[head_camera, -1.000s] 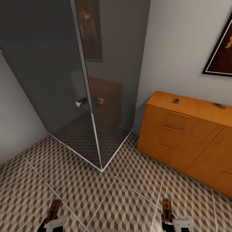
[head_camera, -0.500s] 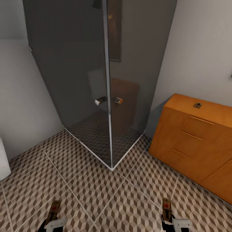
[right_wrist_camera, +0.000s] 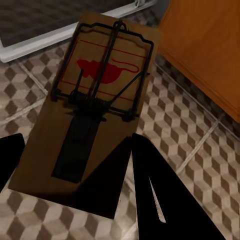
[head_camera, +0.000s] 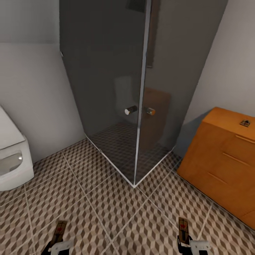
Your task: Take the four mousetraps from the cabinet in the bathroom and place them on the bathroom floor. Make sure all four end up on the same floor surface, and ensure that at least two of them are either under or directly next to the same bathroom sink.
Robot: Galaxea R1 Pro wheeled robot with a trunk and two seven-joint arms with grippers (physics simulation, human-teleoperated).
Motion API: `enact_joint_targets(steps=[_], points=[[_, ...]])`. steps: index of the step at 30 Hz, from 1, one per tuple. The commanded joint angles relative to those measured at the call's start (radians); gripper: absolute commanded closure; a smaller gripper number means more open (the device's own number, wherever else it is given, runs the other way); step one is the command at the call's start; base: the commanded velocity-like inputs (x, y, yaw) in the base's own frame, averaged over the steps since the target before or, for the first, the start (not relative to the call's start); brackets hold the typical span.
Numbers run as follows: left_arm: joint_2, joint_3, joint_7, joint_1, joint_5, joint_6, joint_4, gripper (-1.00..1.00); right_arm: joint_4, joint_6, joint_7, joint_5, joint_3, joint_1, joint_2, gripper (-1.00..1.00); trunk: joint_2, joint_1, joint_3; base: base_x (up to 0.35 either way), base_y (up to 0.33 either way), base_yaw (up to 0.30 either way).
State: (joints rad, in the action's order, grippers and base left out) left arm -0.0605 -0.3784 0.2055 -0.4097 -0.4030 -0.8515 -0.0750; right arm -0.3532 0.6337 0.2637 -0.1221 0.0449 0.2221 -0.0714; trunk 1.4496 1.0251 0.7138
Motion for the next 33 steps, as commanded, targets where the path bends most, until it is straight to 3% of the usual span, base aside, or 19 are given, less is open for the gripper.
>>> enact_joint_targets(steps=[1, 33], points=[[0.001, -0.008, 0.009, -0.001, 0.001, -0.003, -0.003, 1.00, 0.000, 0.001, 0.005, -0.004, 0.004, 0.000, -0.001, 1.00, 0.000, 0.000, 0.001, 0.000, 0.000, 0.286], [0.001, -0.009, 0.009, -0.001, 0.001, -0.003, -0.003, 1.00, 0.001, 0.001, 0.005, -0.004, 0.004, 0.000, -0.001, 1.00, 0.000, 0.000, 0.001, 0.000, 0.000, 0.286]])
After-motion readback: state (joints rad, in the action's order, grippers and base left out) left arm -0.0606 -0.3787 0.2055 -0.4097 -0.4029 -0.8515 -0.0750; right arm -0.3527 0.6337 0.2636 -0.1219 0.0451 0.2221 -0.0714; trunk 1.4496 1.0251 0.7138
